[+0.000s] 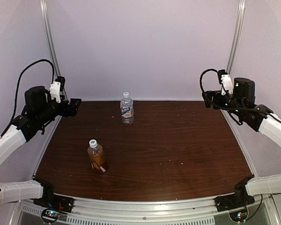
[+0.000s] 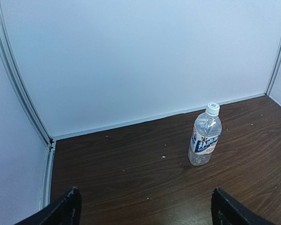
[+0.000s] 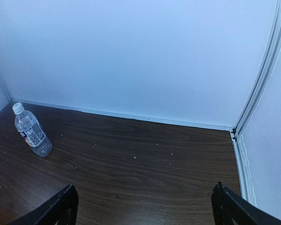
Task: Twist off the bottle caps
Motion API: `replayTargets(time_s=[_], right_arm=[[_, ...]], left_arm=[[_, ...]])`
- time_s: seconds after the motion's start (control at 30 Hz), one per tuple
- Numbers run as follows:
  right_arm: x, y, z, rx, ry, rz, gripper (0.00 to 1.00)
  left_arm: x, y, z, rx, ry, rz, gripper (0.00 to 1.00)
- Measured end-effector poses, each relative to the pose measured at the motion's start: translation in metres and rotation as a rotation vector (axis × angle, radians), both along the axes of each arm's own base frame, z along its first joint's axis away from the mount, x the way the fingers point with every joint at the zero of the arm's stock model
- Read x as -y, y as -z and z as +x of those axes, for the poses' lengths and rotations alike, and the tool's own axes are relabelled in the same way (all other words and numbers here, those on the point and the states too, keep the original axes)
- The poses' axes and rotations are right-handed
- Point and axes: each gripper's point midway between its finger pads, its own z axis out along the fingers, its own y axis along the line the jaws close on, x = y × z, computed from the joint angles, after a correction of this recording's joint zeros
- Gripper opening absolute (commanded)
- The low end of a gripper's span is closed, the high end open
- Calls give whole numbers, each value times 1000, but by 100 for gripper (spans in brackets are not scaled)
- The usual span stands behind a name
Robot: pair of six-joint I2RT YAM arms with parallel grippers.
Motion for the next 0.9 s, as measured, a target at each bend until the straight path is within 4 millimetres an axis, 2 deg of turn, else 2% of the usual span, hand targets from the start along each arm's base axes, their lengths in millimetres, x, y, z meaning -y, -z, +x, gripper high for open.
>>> replayTargets(time_s=[0.53, 0.73, 0.9], right_arm=[[0, 1, 0, -3, -1, -1, 100], [1, 10, -4, -45, -2, -15, 100], [0, 6, -7, -65, -12, -19, 100]], left_arm=[[6, -7, 1, 17, 31, -17, 98], [9, -8, 0, 14, 47, -19, 98], [28, -12, 2, 2, 101, -5, 98]])
